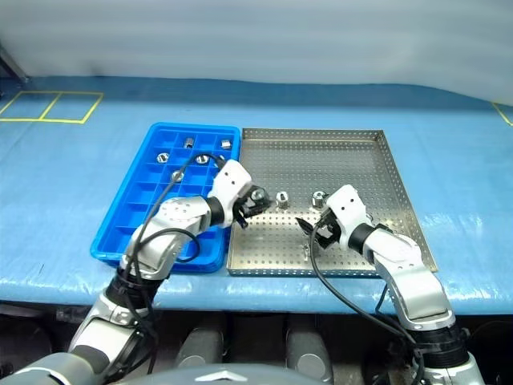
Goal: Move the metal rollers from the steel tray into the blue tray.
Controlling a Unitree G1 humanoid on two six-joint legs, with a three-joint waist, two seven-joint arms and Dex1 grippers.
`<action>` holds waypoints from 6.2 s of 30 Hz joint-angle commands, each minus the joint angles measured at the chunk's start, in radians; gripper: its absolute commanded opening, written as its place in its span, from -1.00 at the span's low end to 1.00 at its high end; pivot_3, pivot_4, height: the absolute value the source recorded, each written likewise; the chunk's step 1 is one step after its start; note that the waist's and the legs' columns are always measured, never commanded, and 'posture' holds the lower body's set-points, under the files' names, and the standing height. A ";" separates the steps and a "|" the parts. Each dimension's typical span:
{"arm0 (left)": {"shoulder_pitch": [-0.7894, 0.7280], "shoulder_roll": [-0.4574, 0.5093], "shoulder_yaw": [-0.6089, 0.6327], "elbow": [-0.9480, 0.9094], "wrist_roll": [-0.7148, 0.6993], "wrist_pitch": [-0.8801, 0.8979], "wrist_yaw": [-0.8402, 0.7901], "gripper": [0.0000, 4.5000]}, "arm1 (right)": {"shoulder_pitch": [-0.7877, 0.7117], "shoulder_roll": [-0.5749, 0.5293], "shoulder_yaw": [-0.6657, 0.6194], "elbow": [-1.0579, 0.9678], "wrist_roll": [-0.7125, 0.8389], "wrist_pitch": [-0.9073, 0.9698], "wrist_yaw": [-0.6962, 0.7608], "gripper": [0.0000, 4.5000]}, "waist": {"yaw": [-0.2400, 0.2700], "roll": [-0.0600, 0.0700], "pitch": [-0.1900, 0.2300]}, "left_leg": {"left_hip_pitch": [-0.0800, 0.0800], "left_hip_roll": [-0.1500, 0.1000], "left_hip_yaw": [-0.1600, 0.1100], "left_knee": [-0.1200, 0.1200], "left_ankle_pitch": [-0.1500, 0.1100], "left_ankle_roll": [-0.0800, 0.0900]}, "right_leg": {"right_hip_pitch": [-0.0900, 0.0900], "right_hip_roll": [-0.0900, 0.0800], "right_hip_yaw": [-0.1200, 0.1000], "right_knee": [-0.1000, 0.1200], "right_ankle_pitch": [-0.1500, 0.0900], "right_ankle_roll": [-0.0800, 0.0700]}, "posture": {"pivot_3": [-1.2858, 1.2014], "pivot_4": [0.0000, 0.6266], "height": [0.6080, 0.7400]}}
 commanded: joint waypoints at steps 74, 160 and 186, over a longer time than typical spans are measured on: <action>-0.277 -0.223 -0.042 0.781 0.131 -0.319 0.063 -0.23 | 0.095 0.009 -0.057 -0.142 -0.039 0.024 -0.090 1.00 | -0.044 0.001 -0.001 | 0.000 -0.002 0.000 0.001 0.000 0.000 | 0.000 -0.001 0.001 0.000 0.001 0.002 | 0.00 -0.52 1.00; -0.134 -0.099 -0.350 0.354 0.018 -0.149 -0.181 0.50 | 0.255 -0.017 -0.154 -0.366 -0.073 0.142 -0.108 1.00 | -0.063 0.001 -0.001 | -0.001 -0.002 0.001 0.000 0.000 0.002 | -0.001 -0.002 0.001 -0.001 -0.001 0.001 | -0.05 -0.52 1.00; -0.076 -0.111 -0.265 0.302 0.030 -0.134 -0.140 -0.26 | 0.192 -0.021 -0.081 -0.271 -0.085 0.099 -0.094 1.00 | -0.057 0.001 -0.001 | -0.001 -0.002 0.001 0.000 0.000 0.003 | -0.001 -0.002 0.001 0.000 -0.001 0.001 | -0.01 -0.52 1.00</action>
